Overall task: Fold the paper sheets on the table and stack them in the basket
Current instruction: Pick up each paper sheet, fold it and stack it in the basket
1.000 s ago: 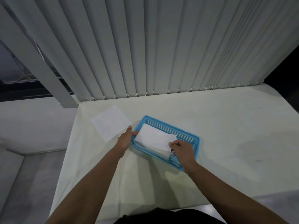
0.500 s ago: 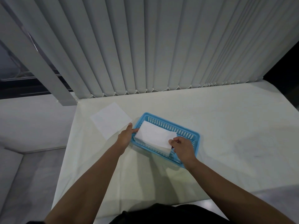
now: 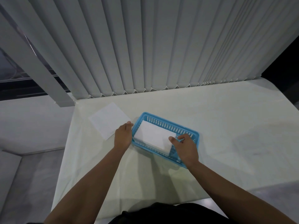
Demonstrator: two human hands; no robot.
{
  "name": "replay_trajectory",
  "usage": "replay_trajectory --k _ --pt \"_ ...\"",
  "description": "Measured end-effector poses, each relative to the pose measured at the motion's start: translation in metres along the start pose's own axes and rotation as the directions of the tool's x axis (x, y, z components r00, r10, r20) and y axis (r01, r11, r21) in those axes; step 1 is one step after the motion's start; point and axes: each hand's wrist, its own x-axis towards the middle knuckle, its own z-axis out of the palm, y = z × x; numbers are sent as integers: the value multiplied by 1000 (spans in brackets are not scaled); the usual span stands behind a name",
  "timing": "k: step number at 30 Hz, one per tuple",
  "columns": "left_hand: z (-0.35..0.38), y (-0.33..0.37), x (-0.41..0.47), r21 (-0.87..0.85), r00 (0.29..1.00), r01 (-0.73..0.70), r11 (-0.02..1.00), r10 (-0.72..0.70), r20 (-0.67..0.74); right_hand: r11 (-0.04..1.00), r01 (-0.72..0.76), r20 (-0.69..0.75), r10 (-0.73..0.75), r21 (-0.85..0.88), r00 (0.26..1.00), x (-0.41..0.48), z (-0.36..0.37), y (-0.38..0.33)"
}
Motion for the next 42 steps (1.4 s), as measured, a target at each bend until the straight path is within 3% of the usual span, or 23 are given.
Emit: replay_trajectory --k 3,5,8,11,14,19,23,28,34,37,42 --pt "10 -1 -3 319 946 -288 903 319 -49 921 301 -54 -323 -248 945 1 4 9" --pt "20 0 -7 536 887 -439 721 441 133 744 480 77 -506 -464 859 1 11 11" --pt "31 -7 -7 683 837 -539 493 410 363 547 541 301 -468 -639 830 2 25 13" --pt "34 -17 -1 734 827 -551 398 377 417 505 519 359 -384 -690 851 8 32 25" --pt "28 -21 3 740 820 -562 370 365 440 499 507 374 -348 -703 860 11 29 33" --pt "13 -24 6 705 823 -563 432 373 428 515 506 336 -391 -692 857 4 23 25" --pt "-6 -29 16 662 860 -502 556 407 309 563 540 273 -491 -626 827 6 30 -12" --pt "-41 -40 50 692 970 -231 684 220 105 527 628 339 -545 -572 767 27 66 -74" --pt "-92 -61 89 704 1000 -7 710 -6 17 434 695 488 -500 -573 715 66 135 -150" --pt "-113 -72 106 692 997 62 719 -80 -6 358 722 539 -490 -592 685 85 171 -176" --pt "-127 -86 132 610 997 61 790 -77 0 289 741 611 -428 -606 666 106 222 -201"
